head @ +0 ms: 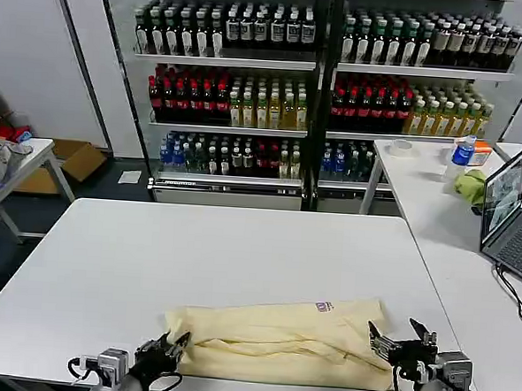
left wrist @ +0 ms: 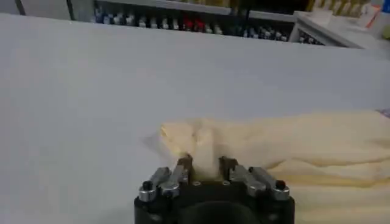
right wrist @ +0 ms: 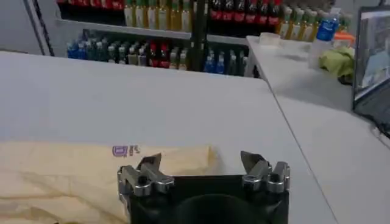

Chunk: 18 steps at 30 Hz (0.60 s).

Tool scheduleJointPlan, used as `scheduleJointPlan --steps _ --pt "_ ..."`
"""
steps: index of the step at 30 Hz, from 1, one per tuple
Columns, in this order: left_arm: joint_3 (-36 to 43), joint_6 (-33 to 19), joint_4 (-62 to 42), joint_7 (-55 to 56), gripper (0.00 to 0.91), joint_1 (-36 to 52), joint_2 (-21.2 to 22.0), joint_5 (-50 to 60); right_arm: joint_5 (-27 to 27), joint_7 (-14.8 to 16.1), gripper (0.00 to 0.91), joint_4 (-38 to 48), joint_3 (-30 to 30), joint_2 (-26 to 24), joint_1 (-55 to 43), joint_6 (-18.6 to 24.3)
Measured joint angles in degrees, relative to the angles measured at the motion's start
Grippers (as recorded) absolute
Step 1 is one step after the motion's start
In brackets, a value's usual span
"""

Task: Fold and organize the clothes.

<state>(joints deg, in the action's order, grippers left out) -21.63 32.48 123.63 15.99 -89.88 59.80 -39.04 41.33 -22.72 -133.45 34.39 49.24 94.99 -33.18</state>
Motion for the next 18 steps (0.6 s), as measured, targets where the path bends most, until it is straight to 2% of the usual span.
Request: scheduleJointPlan --steps 9,18 --pt "-1.82 -0.05 0.46 0.05 0.01 0.03 0.61 -2.57 0.09 -0.13 0.907 -0.07 -0.18 -0.05 -0.33 0.02" --pt "-8.08 0.52 -0.34 0.37 0.01 1.19 -1.36 -8.79 0.54 -0.25 0.907 0.49 -0.92 -0.41 -1.35 0.02"
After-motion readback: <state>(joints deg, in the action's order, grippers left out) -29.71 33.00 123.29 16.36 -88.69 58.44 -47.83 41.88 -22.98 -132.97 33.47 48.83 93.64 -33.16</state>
